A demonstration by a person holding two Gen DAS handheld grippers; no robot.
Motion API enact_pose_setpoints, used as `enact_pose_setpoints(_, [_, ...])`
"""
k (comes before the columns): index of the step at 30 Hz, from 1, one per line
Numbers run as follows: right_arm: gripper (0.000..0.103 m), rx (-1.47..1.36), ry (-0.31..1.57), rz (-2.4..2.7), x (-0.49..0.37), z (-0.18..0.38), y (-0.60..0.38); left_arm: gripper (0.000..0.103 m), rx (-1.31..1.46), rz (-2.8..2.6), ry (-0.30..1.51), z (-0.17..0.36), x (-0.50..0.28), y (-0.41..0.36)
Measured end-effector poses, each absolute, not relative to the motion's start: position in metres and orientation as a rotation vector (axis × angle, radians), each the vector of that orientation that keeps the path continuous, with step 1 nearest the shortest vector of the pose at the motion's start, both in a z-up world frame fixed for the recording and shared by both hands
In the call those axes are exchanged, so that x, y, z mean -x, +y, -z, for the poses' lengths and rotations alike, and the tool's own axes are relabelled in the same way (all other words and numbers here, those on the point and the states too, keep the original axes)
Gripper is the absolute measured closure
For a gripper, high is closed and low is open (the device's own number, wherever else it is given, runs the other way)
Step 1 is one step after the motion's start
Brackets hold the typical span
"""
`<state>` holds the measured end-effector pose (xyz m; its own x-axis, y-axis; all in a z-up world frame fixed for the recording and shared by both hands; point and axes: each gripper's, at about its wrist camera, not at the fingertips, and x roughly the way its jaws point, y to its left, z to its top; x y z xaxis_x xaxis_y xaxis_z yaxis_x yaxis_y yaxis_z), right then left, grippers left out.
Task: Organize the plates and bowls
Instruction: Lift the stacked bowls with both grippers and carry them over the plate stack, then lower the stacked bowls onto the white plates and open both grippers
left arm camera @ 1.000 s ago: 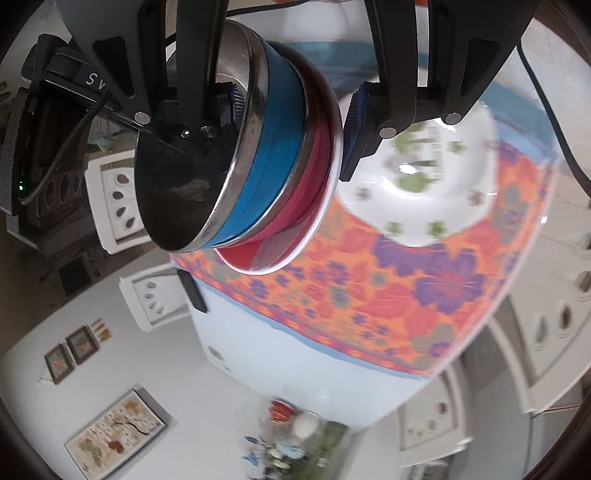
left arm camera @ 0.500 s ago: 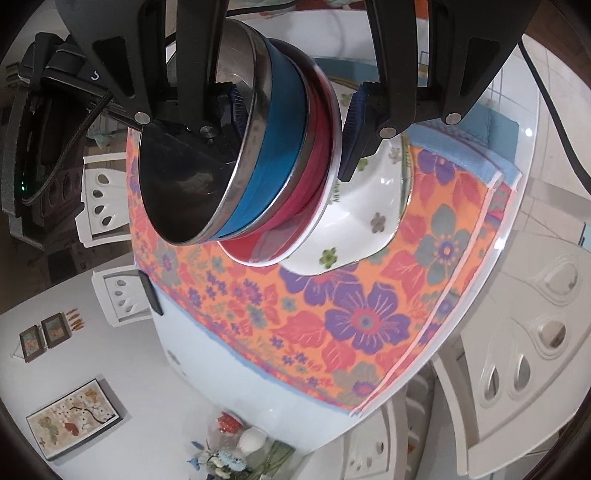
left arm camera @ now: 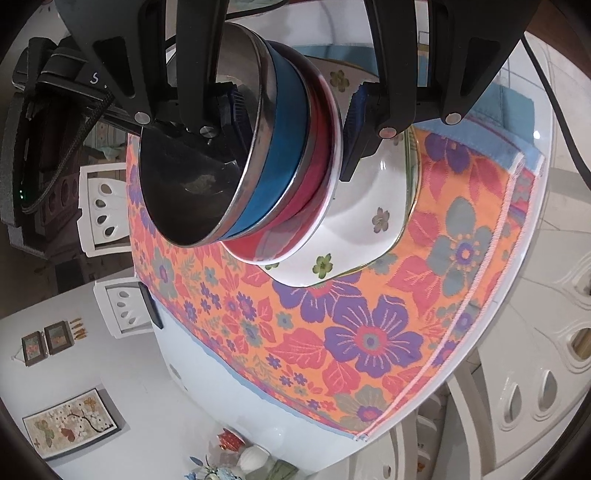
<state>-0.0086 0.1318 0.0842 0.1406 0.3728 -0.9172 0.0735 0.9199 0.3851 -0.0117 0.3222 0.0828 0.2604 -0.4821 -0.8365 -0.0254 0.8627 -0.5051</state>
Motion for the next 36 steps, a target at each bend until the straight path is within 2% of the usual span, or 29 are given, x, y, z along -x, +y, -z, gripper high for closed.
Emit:
enact_pose_setpoints(14, [0.052,-0.411,1.433,-0.197,0.001,-0.077,0.13,0.064,0.479,0.365,1.301,-0.076,0.0,0.331])
enact_pose_setpoints(18, [0.052,-0.435,1.406,-0.184,0.004,-0.086,0.122,0.064,0.504,0.382,1.25,-0.089,0.0,0.342])
enact_pose_setpoints(25, [0.052,-0.327,1.208,-0.154,0.022,-0.157,0.12,0.064,0.425,0.429,1.15,-0.138,0.006,0.342])
enact_pose_setpoints(27, [0.046,-0.276,1.15,-0.137,0.032,-0.179,0.123,0.064,0.357,0.432,1.098,-0.16,0.014,0.336])
enact_pose_setpoints(34, [0.044,-0.119,0.944,-0.105,0.081,-0.246,0.141,0.061,0.191,0.366,0.863,-0.238,0.049,0.32])
enact_pose_setpoints(36, [0.039,-0.097,0.893,-0.097,0.094,-0.261,0.143,0.061,0.166,0.359,0.814,-0.254,0.061,0.317])
